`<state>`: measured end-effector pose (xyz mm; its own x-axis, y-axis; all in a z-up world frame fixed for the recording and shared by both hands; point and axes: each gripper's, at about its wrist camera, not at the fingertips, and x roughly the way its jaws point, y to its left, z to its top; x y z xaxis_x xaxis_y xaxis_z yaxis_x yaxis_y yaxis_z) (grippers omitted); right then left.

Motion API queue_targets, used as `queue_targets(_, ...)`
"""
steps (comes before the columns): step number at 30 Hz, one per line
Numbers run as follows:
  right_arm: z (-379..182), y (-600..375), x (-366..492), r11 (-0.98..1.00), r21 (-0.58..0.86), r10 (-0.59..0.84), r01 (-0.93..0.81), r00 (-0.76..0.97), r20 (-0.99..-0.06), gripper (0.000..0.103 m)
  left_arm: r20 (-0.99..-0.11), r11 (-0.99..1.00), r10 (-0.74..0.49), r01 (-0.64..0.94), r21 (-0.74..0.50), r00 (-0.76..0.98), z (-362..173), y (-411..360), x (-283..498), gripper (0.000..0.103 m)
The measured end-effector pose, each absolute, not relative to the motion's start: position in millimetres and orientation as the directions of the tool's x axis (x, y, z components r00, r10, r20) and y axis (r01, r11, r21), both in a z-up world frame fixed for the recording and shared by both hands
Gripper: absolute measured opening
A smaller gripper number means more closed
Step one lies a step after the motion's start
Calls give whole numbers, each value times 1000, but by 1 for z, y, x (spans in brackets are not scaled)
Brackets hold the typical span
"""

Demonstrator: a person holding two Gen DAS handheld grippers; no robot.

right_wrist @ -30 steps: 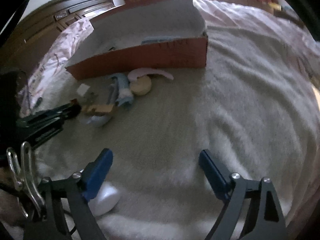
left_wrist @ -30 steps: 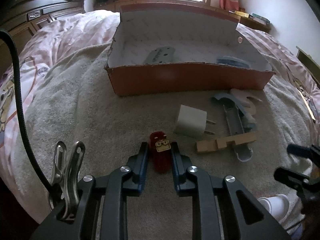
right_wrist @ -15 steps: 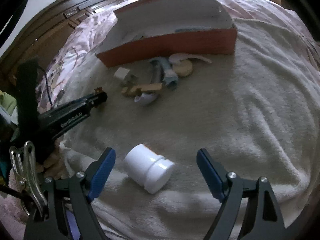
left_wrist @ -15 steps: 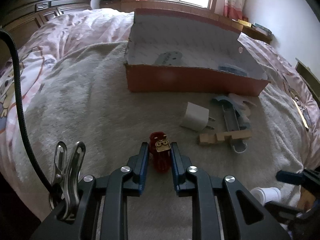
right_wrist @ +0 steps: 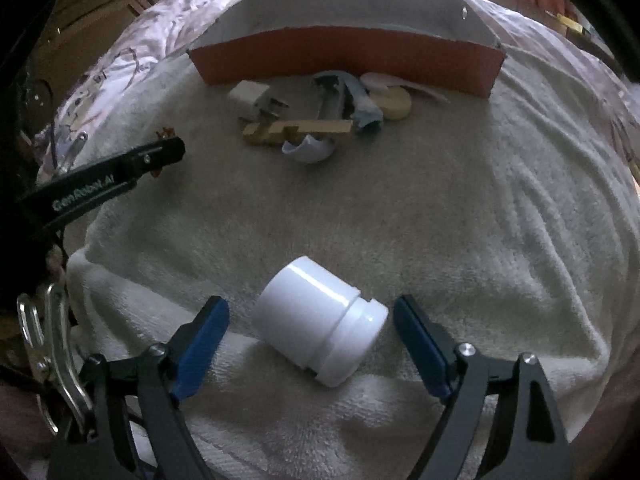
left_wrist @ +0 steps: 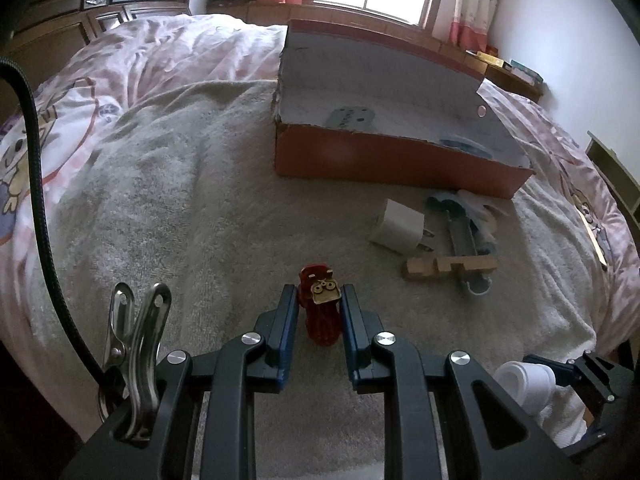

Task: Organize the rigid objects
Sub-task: 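Grasp the red figurine with the left tool while the right tool grasps the white pill bottle, then lift the figurine and pill bottle and carry both over the box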

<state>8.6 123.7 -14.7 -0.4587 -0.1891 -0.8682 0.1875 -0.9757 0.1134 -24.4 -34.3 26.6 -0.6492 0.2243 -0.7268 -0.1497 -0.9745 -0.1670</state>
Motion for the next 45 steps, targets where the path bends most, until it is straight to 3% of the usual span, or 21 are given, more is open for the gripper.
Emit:
queue_targets(6, -16, 124, 10, -974, 108, -190, 198, -462, -866, 93, -722, -974, 227, -153, -167, -653, 28, -34, -22, 22)
queue_targets(9, -13, 136, 16, -980, 120, -185, 161, -492, -851, 77, -722, -974, 226, -153, -166, -654, 29, -34, -23, 22)
queue_targets(11, -11, 143, 17, -982, 126, -181, 141, -505, -844, 60, -723, -974, 226, -151, -168, -653, 29, -34, -23, 22)
queue_targets(12, -11, 147, 18, -983, 130, -179, 131, -509, -842, 59, -723, -974, 228, -152, -170, -652, 29, -34, -23, 22)
queue_targets(26, -3, 168, 20, -960, 238, -279, 146, -540, -794, 59, -716, -972, 232, -174, -154, -658, 39, -27, -20, 22)
queue_targets(45, 23, 194, -3, -958, 232, -284, 167, -638, -715, 59, -724, -961, 272, -218, -170, -634, 53, -9, -35, 22)
